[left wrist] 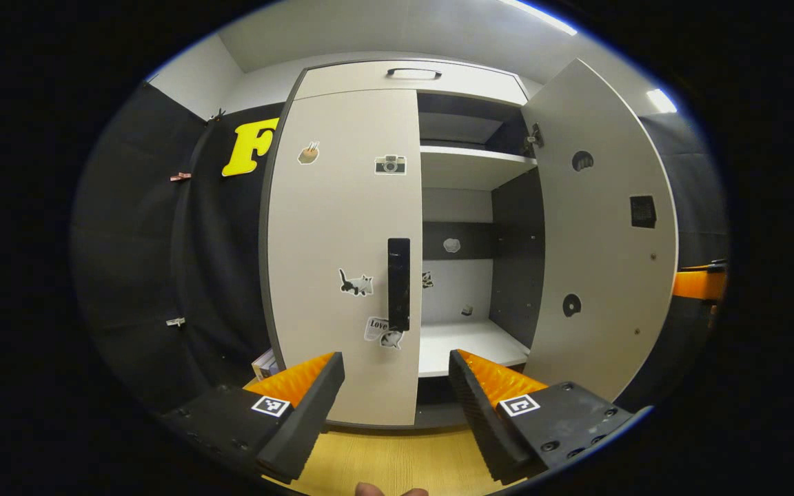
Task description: Open the right door of the double-door shoe cabinet with the right hand, and open the left door with the left hand.
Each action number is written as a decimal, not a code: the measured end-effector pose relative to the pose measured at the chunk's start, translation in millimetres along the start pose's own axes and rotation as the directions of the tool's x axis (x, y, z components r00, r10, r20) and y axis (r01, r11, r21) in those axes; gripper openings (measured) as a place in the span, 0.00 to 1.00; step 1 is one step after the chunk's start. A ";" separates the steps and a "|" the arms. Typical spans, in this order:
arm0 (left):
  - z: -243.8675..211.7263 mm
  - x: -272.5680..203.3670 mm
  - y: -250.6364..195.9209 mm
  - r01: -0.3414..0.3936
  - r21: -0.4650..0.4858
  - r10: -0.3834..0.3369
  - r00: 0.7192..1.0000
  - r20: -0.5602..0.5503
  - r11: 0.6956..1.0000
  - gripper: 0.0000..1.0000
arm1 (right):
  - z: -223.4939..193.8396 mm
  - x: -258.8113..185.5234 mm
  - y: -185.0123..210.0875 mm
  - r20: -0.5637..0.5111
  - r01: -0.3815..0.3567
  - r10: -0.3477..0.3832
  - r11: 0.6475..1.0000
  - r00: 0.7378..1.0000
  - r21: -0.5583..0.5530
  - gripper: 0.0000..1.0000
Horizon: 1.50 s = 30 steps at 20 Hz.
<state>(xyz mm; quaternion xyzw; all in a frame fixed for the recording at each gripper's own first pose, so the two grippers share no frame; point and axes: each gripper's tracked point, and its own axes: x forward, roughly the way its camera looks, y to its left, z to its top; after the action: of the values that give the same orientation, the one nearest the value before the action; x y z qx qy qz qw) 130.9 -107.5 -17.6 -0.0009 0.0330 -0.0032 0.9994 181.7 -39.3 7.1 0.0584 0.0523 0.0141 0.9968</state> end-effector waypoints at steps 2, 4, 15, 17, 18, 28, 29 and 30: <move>6.7 19.1 -2.7 0.007 0.002 -0.007 1.000 0.003 1.000 0.94 | 3.5 -12.2 5.3 0.013 -0.020 0.020 1.000 1.000 0.010 0.98; 16.2 38.9 -5.5 0.006 0.013 -0.006 1.000 0.019 1.000 0.95 | 2.5 -21.0 10.0 0.017 -0.036 0.036 0.999 0.999 -0.004 0.98; 20.5 142.0 22.9 -0.077 0.039 0.077 0.997 0.003 0.996 0.95 | 8.4 -49.9 5.3 0.065 -0.004 0.008 0.998 0.998 -0.063 0.98; 21.3 152.7 25.8 -0.080 0.037 0.080 0.997 0.002 0.996 0.94 | 7.6 -51.0 -1.7 0.062 0.014 -0.010 0.998 0.998 -0.057 0.98; 21.9 157.0 27.5 -0.084 0.040 0.084 0.996 0.004 0.996 0.95 | 6.9 -52.9 -5.7 0.061 0.022 -0.019 0.998 0.998 -0.053 0.98; 19.4 168.2 6.2 -0.037 0.077 0.037 0.999 0.002 0.996 0.34 | 4.2 -59.3 -23.1 0.050 0.077 -0.075 0.997 0.996 -0.030 0.98; 16.5 169.0 5.8 -0.027 0.074 0.028 1.000 -0.013 0.997 0.31 | 3.7 -59.0 -25.9 0.051 0.092 -0.090 0.995 0.995 -0.038 0.98; 16.4 167.6 4.9 -0.021 0.073 0.022 1.000 -0.016 0.997 0.30 | 3.5 -58.9 -29.0 0.053 0.107 -0.105 0.993 0.993 -0.042 0.98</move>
<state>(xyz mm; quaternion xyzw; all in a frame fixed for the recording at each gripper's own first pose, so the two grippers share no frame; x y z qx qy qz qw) 299.2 -103.6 -12.4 0.0358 0.0412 0.0065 0.9985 124.2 -70.5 13.2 0.0337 0.0296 -0.0391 0.9982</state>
